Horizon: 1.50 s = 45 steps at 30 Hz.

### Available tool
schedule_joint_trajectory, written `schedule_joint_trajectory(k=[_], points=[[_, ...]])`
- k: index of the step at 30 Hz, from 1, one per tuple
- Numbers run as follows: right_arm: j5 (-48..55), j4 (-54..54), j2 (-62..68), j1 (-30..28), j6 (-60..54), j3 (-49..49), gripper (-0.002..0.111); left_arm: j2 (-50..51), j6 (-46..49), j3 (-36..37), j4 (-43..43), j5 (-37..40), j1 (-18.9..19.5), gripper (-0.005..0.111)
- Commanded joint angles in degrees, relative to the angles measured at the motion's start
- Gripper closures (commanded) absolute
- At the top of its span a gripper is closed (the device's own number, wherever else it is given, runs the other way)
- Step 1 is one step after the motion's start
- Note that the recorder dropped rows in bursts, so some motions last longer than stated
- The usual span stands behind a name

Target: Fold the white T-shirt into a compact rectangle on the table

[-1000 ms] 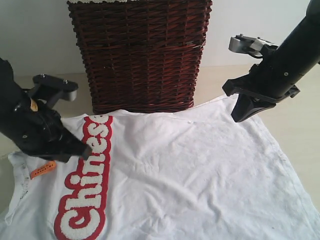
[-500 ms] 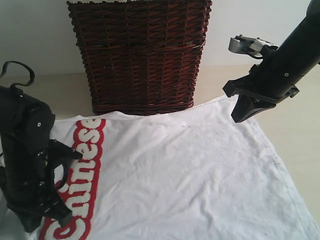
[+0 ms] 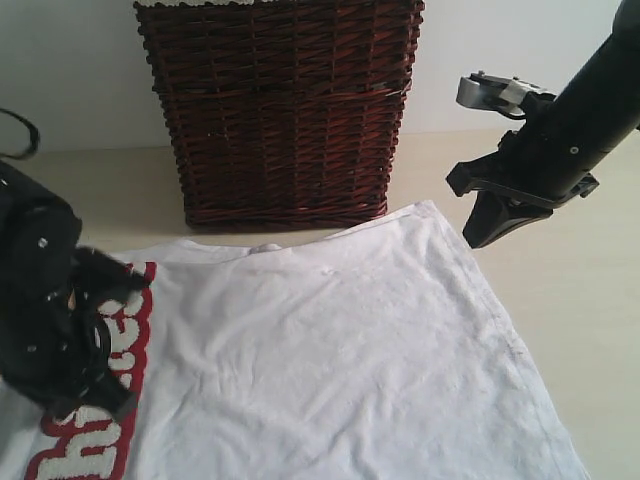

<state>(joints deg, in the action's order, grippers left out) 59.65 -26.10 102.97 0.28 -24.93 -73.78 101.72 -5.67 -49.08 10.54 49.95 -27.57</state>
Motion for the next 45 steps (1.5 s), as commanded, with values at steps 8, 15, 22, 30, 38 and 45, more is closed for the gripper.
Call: schedule_joint_trajectory(k=[8, 15, 22, 30, 38, 45], points=[[-2.4, -0.5, -0.1, 0.0, -0.8, 0.2, 0.108, -7.9, -6.6, -9.3, -1.8, -17.8, 8.2, 0.039], [-3.4, -0.5, -0.1, 0.0, -0.8, 0.2, 0.108, 3.1, 0.0, -14.0, -3.7, -17.3, 9.4, 0.050], [-2.5, -0.5, -0.1, 0.0, -0.8, 0.2, 0.108, 11.7, -1.1, -17.3, -0.6, -19.5, 10.9, 0.052], [-2.5, -0.5, -0.1, 0.0, -0.8, 0.2, 0.108, 12.2, -0.7, -18.5, -0.6, -23.3, 11.6, 0.045], [-2.9, -0.5, -0.1, 0.0, -0.8, 0.2, 0.108, 11.8, -0.7, -18.5, -0.6, -30.9, 11.6, 0.045], [-3.1, -0.5, -0.1, 0.0, -0.9, 0.2, 0.108, 16.1, 2.3, -19.2, -0.6, -32.8, 11.5, 0.084]])
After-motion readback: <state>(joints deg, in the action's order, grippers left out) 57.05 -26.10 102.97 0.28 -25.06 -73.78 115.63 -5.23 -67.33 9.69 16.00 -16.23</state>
